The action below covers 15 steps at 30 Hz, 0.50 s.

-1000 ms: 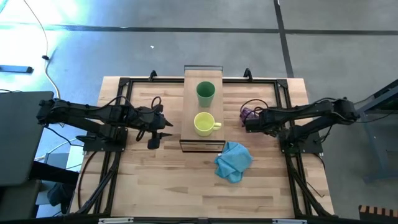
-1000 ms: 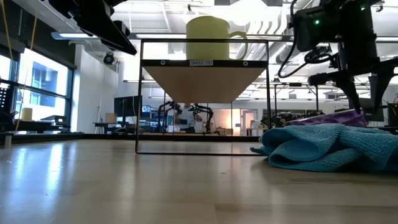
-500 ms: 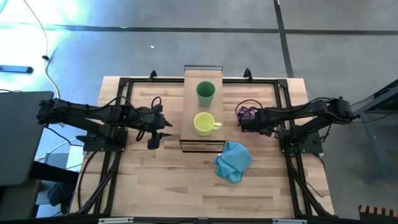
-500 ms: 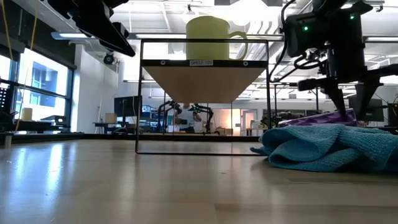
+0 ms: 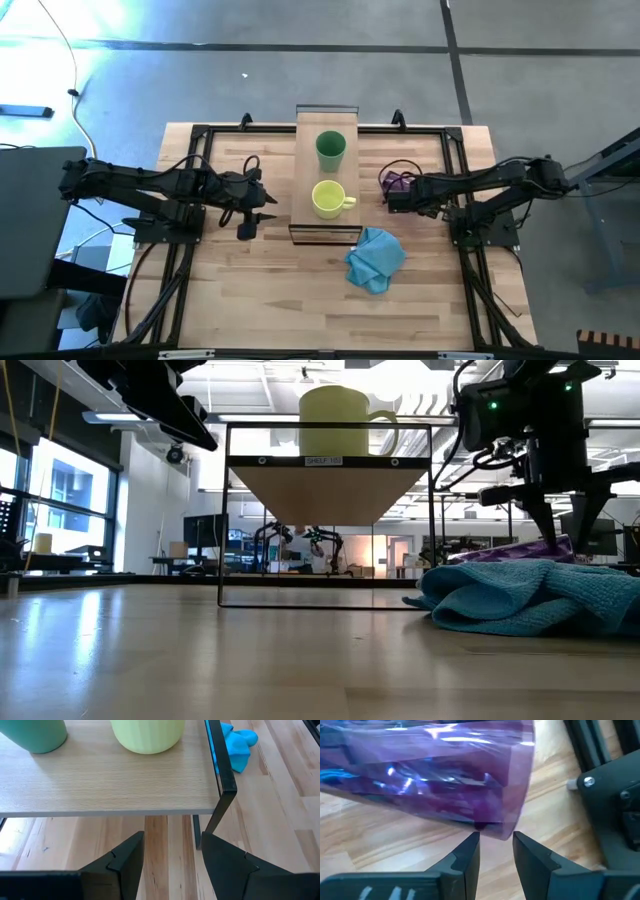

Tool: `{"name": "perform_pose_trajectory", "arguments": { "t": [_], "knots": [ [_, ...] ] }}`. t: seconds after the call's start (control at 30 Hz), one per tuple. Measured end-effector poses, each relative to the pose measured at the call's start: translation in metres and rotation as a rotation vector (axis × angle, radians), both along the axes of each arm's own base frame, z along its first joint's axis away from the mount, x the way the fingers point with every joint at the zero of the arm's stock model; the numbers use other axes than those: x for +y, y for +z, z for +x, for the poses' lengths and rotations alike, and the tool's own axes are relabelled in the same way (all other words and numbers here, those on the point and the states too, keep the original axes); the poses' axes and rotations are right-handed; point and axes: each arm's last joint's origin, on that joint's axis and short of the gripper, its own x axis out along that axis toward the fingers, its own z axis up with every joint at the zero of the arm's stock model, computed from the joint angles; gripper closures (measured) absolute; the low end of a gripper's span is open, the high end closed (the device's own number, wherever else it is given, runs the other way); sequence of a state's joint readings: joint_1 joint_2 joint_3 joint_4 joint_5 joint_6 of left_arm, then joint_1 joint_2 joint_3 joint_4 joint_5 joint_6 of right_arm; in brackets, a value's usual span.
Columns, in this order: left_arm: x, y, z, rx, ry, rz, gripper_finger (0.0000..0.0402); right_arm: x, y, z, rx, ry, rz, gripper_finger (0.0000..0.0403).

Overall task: Stack small to large cups/mugs on shelf
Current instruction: Put the violet cup on the shelf

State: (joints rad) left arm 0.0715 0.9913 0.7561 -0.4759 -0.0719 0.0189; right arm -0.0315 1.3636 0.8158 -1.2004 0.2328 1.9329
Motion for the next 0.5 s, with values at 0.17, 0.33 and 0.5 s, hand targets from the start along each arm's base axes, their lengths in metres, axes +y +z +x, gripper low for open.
{"name": "perform_pose_trajectory", "arguments": {
  "t": [0.17, 0.33, 0.5],
  "knots": [
    [0.000, 0.000, 0.000, 0.001, 0.000, 0.000, 0.0218, 0.001, 0.001, -0.004, 0.042, -0.026, 0.019, 0.0295],
    [0.000, 0.000, 0.000, 0.000, 0.000, 0.000, 0.0218, 0.000, 0.001, -0.005, 0.059, 0.001, -0.005, 0.0295],
    [0.000, -0.001, -0.001, 0.008, 0.000, -0.001, 0.0218, -0.004, -0.010, -0.006, 0.028, 0.023, 0.021, 0.0295]
  ]
}}
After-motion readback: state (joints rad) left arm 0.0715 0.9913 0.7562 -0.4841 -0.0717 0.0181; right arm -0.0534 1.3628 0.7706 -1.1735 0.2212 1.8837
